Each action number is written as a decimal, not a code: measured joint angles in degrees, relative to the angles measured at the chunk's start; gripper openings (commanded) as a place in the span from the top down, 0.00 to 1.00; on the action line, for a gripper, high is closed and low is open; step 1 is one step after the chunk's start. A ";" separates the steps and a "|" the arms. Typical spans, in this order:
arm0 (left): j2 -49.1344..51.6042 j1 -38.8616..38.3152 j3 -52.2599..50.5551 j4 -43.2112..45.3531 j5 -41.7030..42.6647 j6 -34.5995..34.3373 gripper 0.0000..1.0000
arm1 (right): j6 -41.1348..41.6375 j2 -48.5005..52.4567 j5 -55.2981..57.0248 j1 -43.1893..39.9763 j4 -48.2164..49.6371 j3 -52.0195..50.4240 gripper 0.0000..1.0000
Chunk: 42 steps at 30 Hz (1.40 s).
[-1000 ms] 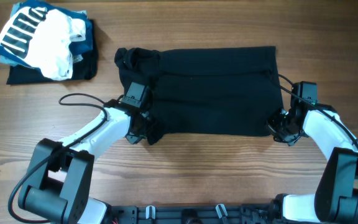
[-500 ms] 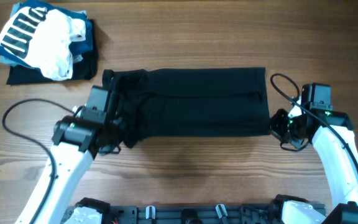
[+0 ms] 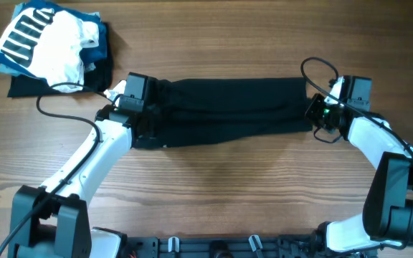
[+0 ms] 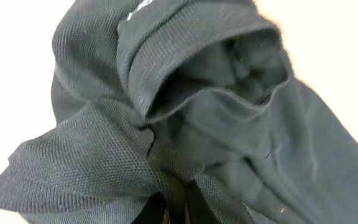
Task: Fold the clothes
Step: 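Fold the shirt lengthwise by lifting both edges toward the center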
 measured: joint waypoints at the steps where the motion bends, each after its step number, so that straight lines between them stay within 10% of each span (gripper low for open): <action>1: 0.00 0.00 0.00 0.52 -0.39 0.26 0.09 | 0.00 0.00 -0.42 0.02 1.22 0.02 0.30; 3: 0.00 0.00 0.00 3.02 -1.57 0.46 0.00 | -0.02 0.00 -0.72 0.00 3.19 0.04 0.01; 13: 0.00 4.35 0.04 0.33 -4.26 6.56 0.00 | -14.10 2.45 3.52 0.00 0.52 1.25 0.06; 25: -0.02 9.49 0.17 -8.98 -4.24 11.58 0.00 | -19.15 12.63 19.74 10.64 -16.41 16.44 0.49; 29: -0.02 9.49 0.17 -9.79 -4.24 11.61 0.00 | -14.93 12.63 20.15 10.60 -22.18 17.46 0.96; 42: -0.15 12.22 11.76 -17.49 -4.61 16.87 0.00 | -17.81 15.37 13.00 -8.70 -41.51 34.97 0.96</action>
